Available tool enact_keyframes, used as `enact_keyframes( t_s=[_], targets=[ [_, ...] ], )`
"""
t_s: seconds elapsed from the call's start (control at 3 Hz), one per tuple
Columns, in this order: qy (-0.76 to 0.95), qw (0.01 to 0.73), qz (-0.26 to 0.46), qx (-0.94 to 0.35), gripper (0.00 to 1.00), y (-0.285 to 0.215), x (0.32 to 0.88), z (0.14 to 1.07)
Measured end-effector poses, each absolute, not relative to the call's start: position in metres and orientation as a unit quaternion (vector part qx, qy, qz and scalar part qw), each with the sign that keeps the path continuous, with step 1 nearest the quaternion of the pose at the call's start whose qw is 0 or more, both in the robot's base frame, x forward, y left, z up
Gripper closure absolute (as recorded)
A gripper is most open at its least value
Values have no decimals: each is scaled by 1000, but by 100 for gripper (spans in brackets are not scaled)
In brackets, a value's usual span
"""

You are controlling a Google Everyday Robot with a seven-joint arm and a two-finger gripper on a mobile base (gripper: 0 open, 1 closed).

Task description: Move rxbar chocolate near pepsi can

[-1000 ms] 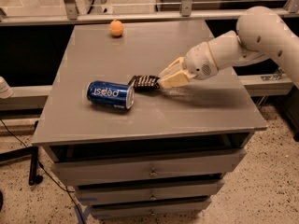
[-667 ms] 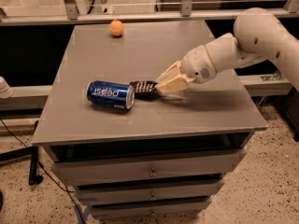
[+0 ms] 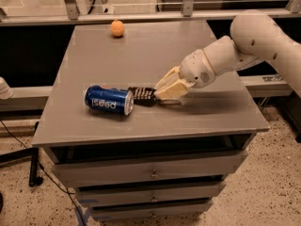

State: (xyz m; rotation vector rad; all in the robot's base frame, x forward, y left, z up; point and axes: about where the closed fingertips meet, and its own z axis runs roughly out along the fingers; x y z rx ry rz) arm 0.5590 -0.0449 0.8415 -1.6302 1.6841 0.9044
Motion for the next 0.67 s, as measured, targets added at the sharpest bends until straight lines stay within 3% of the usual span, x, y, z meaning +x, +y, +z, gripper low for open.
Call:
enact_keyframes(
  t_s=[0.67],
  targets=[
    [635, 298, 345, -623, 15, -44, 555, 837]
  ],
)
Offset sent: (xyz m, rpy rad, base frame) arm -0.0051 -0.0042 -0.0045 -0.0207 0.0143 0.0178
